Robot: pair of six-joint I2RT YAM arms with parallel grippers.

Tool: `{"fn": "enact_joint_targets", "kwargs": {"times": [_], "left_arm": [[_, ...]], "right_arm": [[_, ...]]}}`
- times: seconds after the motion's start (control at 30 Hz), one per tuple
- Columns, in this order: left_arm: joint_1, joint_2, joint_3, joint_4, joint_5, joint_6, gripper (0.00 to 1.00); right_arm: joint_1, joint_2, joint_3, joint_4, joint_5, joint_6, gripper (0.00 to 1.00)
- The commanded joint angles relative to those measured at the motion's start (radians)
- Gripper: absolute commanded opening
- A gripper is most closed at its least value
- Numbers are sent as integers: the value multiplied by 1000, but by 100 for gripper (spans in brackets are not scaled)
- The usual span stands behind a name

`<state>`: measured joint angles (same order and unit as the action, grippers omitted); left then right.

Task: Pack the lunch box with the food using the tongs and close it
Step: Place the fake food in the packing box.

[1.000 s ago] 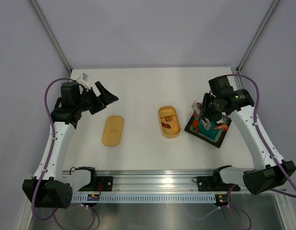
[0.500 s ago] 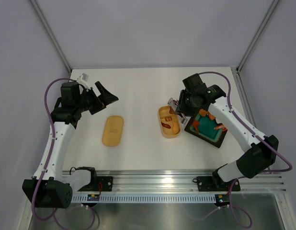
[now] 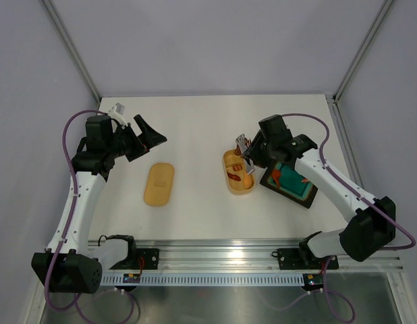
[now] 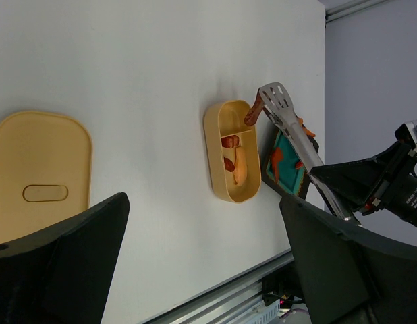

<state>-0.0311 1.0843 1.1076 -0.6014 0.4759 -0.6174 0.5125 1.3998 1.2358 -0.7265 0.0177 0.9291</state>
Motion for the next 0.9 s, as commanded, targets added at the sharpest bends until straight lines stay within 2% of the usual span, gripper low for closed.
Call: {"fn": "enact_joint_targets", "kwargs": {"times": [0.0,0.37,0.87], "left_arm": [[5,-6,3,22,18,16,99],[5,-6,-2,25,20,16,99],[3,-9,-3,23,21,18,99]], "right_arm": [[17,-74,-18,101,50,102,33],[50,-160,-143,186,51,252,33],[77,-166,-249,276,31,369,34]]}}
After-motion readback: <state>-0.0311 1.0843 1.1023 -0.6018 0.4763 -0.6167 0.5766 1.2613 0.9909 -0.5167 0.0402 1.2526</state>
